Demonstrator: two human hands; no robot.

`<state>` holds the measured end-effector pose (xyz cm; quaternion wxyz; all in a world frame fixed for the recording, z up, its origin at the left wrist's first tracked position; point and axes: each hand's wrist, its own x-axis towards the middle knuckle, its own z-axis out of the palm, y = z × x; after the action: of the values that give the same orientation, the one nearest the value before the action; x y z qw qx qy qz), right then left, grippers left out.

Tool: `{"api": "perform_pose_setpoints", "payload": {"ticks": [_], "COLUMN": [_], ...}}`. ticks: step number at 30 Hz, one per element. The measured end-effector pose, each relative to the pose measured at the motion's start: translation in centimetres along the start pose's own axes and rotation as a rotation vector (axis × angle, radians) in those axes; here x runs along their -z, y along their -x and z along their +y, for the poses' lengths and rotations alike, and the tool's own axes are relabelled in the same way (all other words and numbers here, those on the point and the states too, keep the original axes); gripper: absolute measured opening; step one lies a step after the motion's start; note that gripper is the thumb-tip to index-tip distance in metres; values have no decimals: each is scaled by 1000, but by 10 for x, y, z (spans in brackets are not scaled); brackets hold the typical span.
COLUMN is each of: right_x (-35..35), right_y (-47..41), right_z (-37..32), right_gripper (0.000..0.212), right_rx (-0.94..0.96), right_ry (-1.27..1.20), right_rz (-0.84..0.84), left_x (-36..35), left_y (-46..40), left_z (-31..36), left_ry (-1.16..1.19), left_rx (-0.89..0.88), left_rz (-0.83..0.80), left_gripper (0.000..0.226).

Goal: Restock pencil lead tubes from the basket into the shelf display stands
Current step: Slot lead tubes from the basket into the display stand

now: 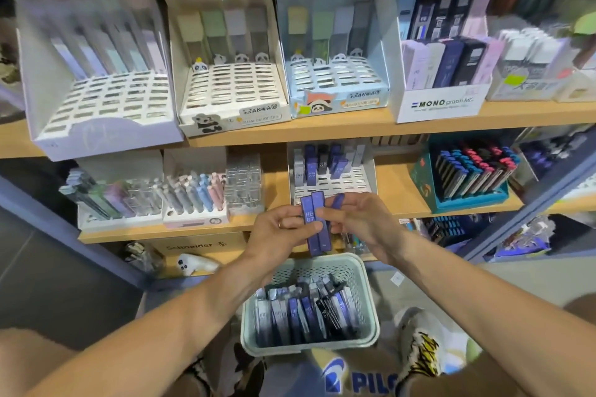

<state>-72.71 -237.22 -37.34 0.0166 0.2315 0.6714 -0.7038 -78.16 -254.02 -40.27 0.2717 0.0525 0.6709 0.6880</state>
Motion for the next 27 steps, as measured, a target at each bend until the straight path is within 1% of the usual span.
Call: {"api": "perform_pose_setpoints", "payload": {"ticks": [2,4,6,8,9,13,17,21,25,27], "right_x": [3,8,11,10,9,2,-7,-14,-12,-11], "right_y": [-5,-11,-18,-26,-30,-51,-68,-74,-75,-76], "right_z": [1,0,-1,-1,-1,1,6,5,2,3], "right_gripper": [18,12,11,3,3,14,13,9,8,9], "right_rx": [-1,37,104,173,200,266,265,266,363,423], "right_ry": [-80,-150,-152,-150,-149,-106,54,195,448,576], "right_rz": [-18,-7,63,126,141,188,259,281,277,252], "left_x": [5,11,17,22,23,25,24,24,24,25], "left_y": [-6,-11,-16,-20,-21,-23,-27,-29,-32,-34], "left_z": [0,2,3,3,3,0,-4,-6,-10,-12], "left_ry": [15,28,30,34,34,28,20,35,37,38], "left_rx": [-8,-19,-19,-14,-6,25,42,55,60,61], "left_rz": [43,111,178,233,252,289,308,313,322,322], "left_gripper": [26,23,22,22,23,28,27,22,20,23]}}
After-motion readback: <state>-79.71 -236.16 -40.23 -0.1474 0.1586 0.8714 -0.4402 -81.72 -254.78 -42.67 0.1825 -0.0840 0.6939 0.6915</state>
